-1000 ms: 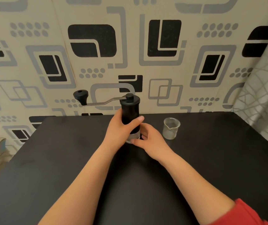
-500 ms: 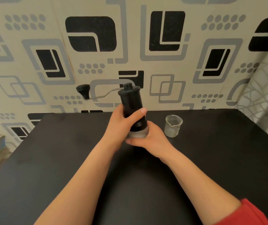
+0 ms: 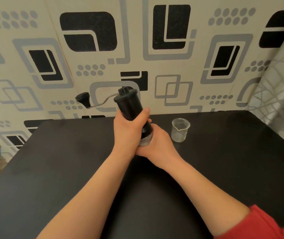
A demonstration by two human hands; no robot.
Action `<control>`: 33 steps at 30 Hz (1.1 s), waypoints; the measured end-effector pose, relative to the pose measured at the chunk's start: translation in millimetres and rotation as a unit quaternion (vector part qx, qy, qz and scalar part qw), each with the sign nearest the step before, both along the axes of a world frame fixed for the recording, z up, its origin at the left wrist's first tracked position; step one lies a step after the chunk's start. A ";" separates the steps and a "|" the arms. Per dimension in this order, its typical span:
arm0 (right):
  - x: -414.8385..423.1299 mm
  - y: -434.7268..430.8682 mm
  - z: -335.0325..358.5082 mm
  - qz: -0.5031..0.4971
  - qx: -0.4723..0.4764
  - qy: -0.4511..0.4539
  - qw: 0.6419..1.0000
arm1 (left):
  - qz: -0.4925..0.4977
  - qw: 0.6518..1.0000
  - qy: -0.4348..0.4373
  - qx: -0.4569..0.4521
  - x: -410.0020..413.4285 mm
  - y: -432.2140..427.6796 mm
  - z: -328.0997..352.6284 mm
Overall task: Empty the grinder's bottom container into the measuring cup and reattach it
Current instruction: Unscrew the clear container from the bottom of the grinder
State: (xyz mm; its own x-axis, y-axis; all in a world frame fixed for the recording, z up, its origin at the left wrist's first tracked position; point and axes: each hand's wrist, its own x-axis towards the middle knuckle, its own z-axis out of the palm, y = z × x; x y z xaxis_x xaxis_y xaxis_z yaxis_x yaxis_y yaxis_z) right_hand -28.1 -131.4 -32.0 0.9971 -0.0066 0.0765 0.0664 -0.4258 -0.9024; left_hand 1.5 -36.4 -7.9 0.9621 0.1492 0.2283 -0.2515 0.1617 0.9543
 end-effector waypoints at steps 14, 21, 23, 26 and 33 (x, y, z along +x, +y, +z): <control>-2.4 -11.8 12.6 0.113 0.031 0.032 0.993 | -0.020 1.000 0.014 -0.008 3.4 17.6 5.0; -0.3 -16.4 8.2 0.080 0.015 0.015 0.997 | -0.028 0.999 0.022 -0.018 3.6 18.2 4.2; -0.1 -15.2 6.7 0.076 0.016 0.013 0.997 | -0.028 0.999 0.023 -0.022 3.4 17.8 4.2; 1.4 -18.0 8.8 0.101 0.025 0.032 0.994 | -0.026 0.999 0.019 -0.020 3.2 18.1 4.1; 3.1 -20.0 8.7 0.116 0.023 0.037 0.992 | -0.019 1.000 0.019 -0.017 3.2 19.4 4.8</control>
